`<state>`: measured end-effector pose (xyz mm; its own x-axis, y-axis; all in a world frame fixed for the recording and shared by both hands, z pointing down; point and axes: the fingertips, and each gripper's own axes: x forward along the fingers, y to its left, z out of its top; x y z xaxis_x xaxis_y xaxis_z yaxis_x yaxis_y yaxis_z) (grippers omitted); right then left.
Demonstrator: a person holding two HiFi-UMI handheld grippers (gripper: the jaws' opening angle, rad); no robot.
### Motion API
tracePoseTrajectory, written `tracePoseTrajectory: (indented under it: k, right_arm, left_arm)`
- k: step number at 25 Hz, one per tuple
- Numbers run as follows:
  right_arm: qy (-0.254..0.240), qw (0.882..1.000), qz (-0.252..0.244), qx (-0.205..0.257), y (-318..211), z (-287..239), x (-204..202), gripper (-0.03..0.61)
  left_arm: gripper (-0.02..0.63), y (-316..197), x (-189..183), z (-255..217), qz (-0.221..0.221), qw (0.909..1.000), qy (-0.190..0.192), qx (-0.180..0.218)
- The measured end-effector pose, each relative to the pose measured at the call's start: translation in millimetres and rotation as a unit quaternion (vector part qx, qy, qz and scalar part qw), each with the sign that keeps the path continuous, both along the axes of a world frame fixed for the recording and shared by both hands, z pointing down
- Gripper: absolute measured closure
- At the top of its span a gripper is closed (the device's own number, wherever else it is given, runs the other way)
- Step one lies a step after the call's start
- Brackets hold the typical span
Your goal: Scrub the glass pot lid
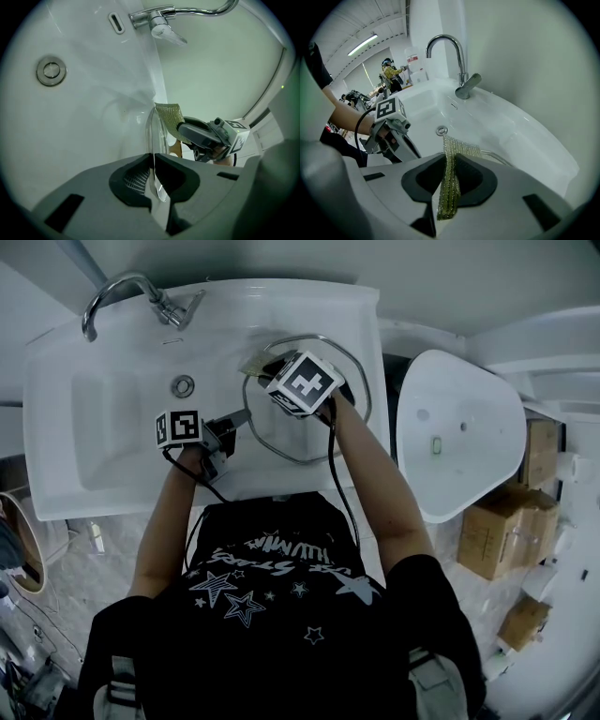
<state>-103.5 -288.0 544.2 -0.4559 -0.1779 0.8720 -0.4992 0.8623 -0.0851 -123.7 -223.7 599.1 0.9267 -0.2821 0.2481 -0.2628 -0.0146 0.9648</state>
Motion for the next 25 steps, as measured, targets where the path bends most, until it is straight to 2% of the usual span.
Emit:
tracePoseTrajectory:
  k: [8, 14, 25]
  right_arm:
    - [-0.019, 1.000, -0.001, -0.012, 33.3, -0.9, -0.6, 0.509]
    - [-0.057, 0.997, -0.028, -0.034, 73.3, -2.8, 1.8, 0.508]
    - [-0.083, 0.993, -0.047, -0.071, 130.4, -1.3, 18.6, 0.505]
  left_arm:
    - [0.574, -0.3, -0.2, 1.3, 0.002, 1.0000, -0.002, -0.001]
    - [0.574, -0.8, 0.2, 1.5, 0.002, 1.0000, -0.005, 0.001]
    - [0.574, -0.7, 0.7, 1.0, -0.009, 0.9999, -0.013, -0.001]
